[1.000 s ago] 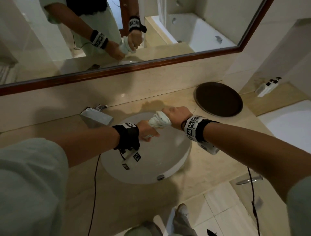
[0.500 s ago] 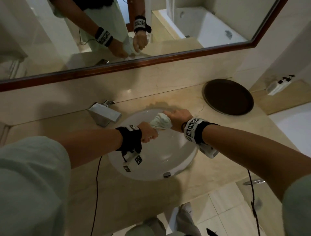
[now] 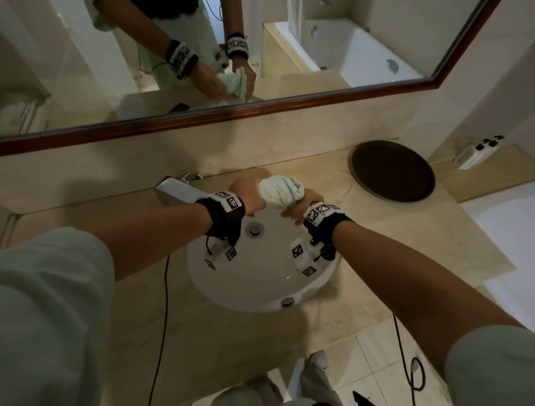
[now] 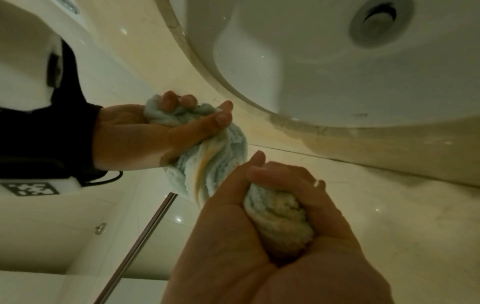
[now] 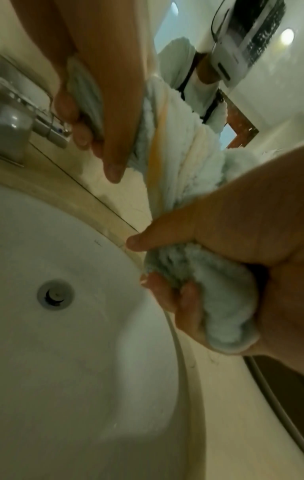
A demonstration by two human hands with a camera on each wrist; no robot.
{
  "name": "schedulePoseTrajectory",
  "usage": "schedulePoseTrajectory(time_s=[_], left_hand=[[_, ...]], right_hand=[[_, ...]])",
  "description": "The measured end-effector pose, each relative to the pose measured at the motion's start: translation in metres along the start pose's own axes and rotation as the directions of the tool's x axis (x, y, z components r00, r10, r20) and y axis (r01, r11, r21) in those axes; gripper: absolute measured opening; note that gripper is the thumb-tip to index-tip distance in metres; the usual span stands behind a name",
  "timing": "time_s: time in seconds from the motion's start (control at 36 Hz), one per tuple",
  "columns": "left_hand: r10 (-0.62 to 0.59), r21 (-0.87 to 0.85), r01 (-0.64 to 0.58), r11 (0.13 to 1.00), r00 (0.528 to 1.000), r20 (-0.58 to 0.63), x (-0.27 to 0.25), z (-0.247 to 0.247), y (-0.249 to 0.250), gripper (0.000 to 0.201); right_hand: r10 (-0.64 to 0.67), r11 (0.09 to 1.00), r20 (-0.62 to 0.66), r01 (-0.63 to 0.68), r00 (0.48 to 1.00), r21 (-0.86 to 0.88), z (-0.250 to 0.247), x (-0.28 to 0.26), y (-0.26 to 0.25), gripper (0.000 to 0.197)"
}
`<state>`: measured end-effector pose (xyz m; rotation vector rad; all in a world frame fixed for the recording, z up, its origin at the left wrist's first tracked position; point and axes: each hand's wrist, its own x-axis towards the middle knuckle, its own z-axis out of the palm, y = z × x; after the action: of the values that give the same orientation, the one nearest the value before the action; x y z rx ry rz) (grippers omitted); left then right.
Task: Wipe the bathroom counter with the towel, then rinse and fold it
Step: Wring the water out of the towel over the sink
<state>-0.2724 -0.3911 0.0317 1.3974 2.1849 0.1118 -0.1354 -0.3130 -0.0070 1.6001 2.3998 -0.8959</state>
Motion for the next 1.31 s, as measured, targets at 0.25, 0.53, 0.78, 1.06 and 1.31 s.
schedulePoseTrajectory(time_s=[0.25,0.53,0.78,1.06,1.31], left_hand=[[0.131,0.184,-0.126,0.975,0.991,-0.016,-0.007,-0.008,-0.011,0.012],[-0.089,-0.237,0.193,0.952,0.917,0.390,-0.022,0.020,-0.019,0.030],[-0.098,-0.474,0.368,0.800,0.859,0.503,-0.034,0.049,-0.027,0.027],[0.143,-0.623,0.555,0.551,0.673,0.726,-0.036,0.067,-0.032,0.036],[0.293,-0.642,0.687,0.339,0.571,0.767,-0.036,0.070,-0.034,0.036]], right_hand=[[-0.175,0.899,-0.104,0.116,0.979,-0.423,-0.008,-0.007,-0.006,0.049],[-0.462,0.615,0.057,0.367,0.885,-0.698,-0.019,-0.014,-0.004,0.034],[-0.488,0.471,0.216,0.464,0.846,-0.751,-0.017,-0.016,-0.005,0.030],[-0.525,0.388,0.264,0.504,0.809,-0.772,-0.015,-0.009,0.001,0.034],[-0.586,0.369,0.261,0.539,0.767,-0.757,-0.010,0.003,0.001,0.037]])
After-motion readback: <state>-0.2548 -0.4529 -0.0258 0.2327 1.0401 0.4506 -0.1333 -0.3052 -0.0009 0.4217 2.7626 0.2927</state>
